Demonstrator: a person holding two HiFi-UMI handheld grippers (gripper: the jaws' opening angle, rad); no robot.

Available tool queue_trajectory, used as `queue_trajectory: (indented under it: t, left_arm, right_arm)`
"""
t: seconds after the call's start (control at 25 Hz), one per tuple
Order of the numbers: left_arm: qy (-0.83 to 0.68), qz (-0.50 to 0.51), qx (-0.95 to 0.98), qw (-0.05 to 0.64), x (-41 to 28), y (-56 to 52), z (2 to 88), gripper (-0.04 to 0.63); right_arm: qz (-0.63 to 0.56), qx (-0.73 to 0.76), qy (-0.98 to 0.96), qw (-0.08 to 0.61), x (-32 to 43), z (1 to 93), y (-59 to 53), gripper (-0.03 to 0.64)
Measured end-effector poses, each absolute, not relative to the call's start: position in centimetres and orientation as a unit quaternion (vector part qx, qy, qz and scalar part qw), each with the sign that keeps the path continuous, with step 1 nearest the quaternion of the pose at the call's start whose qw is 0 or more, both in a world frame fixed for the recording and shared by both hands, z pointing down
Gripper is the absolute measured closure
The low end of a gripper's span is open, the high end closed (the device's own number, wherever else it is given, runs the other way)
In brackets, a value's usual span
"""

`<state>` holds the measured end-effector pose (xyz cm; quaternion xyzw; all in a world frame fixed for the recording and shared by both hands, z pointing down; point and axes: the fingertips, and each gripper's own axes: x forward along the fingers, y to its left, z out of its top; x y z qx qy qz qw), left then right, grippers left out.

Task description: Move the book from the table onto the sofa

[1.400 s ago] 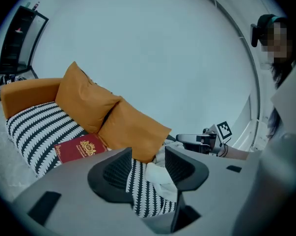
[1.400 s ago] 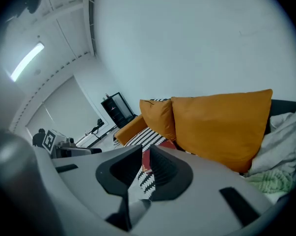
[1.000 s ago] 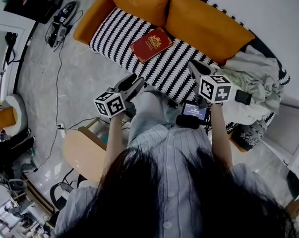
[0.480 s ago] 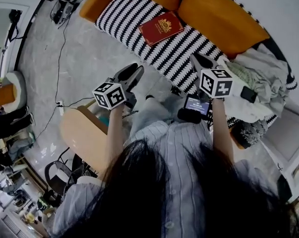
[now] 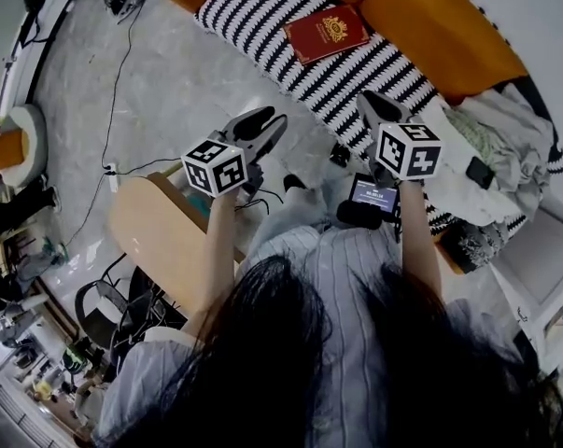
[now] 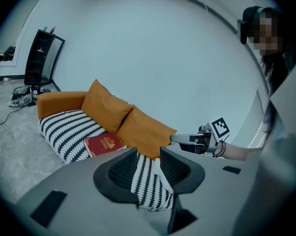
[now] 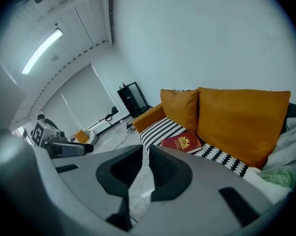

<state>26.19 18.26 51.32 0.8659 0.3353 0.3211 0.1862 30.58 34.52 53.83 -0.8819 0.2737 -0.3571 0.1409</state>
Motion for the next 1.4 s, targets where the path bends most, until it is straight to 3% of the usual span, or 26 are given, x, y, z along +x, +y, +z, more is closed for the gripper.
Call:
queue_trajectory:
  t: [1.0,1.4]
  left_arm:
    - [0.358,0.296,0.868,0.175,12.6,10.3,50.2,0.44]
    - [0.351,0.273,0.879,0.175,10.3,8.6,49.6,0.44]
  right_arm:
    - [-0.329,-0.897,0.273,0.109,16.7,49.9,26.3,0.565]
    - [-0.309,-0.912,0.253,0.096,15.0,48.7,27.0,0.566]
